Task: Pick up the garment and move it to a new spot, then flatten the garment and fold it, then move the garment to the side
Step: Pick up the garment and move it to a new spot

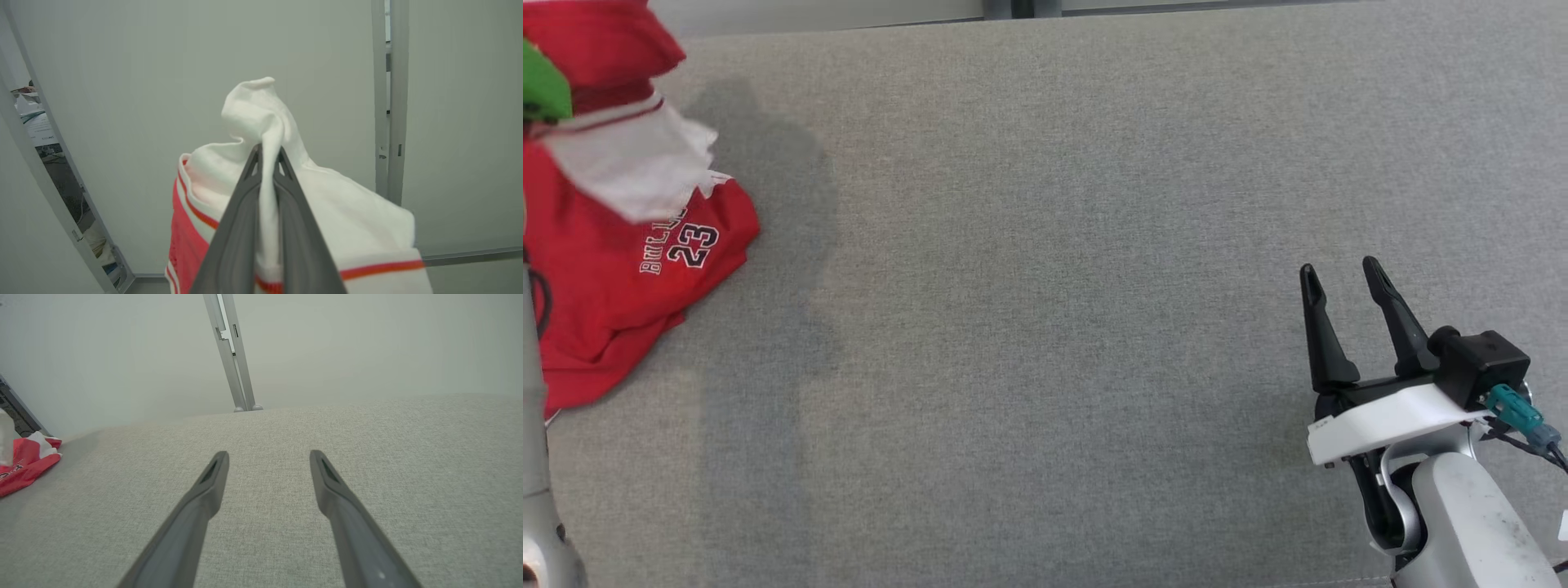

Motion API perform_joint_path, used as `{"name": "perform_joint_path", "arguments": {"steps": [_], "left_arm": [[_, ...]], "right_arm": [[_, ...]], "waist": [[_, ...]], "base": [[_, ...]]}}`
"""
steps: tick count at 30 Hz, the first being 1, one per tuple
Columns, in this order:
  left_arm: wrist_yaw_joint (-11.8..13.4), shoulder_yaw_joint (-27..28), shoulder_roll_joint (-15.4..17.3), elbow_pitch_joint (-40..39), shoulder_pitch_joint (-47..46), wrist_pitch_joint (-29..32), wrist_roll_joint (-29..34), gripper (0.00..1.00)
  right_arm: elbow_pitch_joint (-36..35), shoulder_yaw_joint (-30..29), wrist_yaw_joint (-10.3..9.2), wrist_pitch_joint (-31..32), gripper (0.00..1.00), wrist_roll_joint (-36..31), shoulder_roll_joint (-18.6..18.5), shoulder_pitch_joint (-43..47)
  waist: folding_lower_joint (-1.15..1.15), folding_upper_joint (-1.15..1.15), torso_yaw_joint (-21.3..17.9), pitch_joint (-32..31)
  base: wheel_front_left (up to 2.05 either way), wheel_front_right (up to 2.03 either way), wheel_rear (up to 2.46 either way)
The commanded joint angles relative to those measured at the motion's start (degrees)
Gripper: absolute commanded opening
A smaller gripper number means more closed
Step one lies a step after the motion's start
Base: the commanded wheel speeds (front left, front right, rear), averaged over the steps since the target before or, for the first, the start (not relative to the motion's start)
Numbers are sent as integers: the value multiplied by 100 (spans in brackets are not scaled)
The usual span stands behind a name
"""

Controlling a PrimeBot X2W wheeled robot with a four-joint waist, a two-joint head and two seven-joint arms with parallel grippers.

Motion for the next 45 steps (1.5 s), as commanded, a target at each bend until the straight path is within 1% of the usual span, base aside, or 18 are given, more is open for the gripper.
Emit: {"name": "perform_joint_path", "arguments": {"steps": [1,5,7,10,13,17,22,26,29,32,34,35,36,38,42,45], "left_arm": [[-12,-91,-74,-222,-206,73,75,0],[-84,-417,-352,-831,-617,315,31,0],[-135,-577,-505,-1014,-836,429,-47,0],[-193,-861,-715,-1150,-1102,520,-25,0],[-253,-1238,-967,-1125,-1241,523,0,0],[-299,-1675,-1299,-881,-1164,417,-69,0],[-348,-2251,-1598,-348,-794,121,-166,0],[-323,-2552,-1725,114,-333,-198,-310,0],[-234,-2687,-1775,441,111,-452,-438,0],[-131,-2865,-1802,816,619,-754,-619,0],[-135,-3040,-1818,1052,900,-895,-720,0],[-112,-3112,-1823,1156,1009,-964,-736,24],[-115,-3235,-1822,1262,1119,-1022,-767,99],[-91,-3432,-1820,1391,1238,-1132,-847,100],[2,-3680,-1820,1395,1298,-1342,-1088,100],[130,-3736,-1820,1350,1212,-1441,-1013,100]], "right_arm": [[24,1,0,-20,100,16,39,83],[54,23,0,-20,100,51,124,65],[72,30,0,-19,100,71,165,22],[92,42,0,-20,100,95,222,-49],[128,50,0,-20,100,126,284,-81],[143,28,0,-19,100,108,350,-62],[138,-4,0,-20,100,58,383,25],[143,24,0,-20,100,66,410,52],[160,73,0,-20,100,96,420,38],[186,126,0,-20,100,111,391,21],[197,121,0,-20,100,113,362,21],[199,118,0,-20,100,111,351,22],[201,121,0,-20,100,105,346,21],[209,144,0,-20,100,88,328,23],[233,169,0,-20,100,53,320,83],[232,201,0,-20,100,15,318,133]], "waist": [[0,0,-103,-74],[0,0,-304,-103],[0,0,-444,-100],[0,0,-681,-83],[0,0,-969,-78],[0,0,-1272,-86],[0,0,-1461,-123],[0,0,-1522,-123],[0,0,-1536,-102],[0,0,-1503,-91],[0,0,-1456,-95],[0,0,-1429,-97],[0,0,-1397,-97],[0,0,-1332,-109],[0,0,-1187,-207],[0,0,-1080,-311]], "base": [[0,0,0],[0,0,0],[0,0,0],[0,0,0],[0,0,0],[0,0,0],[0,0,0],[0,0,0],[0,0,0],[0,0,0],[0,0,0],[0,0,0],[0,0,0],[0,0,0],[0,0,0],[0,0,0]]}}
